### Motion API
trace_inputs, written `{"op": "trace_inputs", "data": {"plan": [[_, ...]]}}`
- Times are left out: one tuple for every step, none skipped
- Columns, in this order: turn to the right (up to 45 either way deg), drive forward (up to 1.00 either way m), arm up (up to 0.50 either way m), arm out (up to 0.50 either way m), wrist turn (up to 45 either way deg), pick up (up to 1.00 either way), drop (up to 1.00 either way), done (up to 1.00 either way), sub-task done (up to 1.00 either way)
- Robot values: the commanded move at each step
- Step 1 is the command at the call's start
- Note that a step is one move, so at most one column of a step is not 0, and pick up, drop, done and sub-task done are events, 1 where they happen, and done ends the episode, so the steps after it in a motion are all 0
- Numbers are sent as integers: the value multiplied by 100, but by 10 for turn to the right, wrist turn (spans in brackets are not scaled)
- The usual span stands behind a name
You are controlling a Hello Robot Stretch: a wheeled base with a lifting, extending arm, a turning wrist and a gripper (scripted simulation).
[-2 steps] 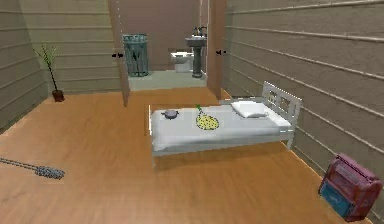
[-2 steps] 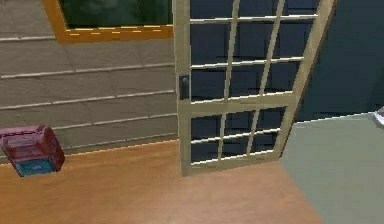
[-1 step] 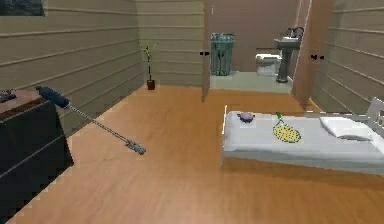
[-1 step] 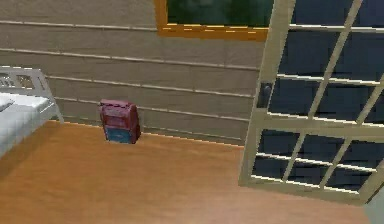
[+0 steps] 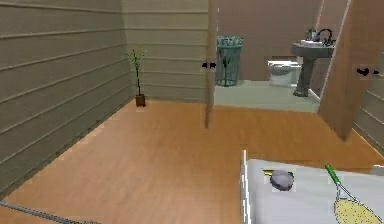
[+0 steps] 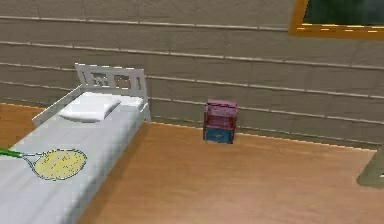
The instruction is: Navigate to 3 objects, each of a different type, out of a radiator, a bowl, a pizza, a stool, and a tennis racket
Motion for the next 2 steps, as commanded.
{"op": "trace_inputs", "data": {"plan": [[-30,0,0,0,0,0,0,0,0],[0,35,0,0,0,0,0,0,0]]}}
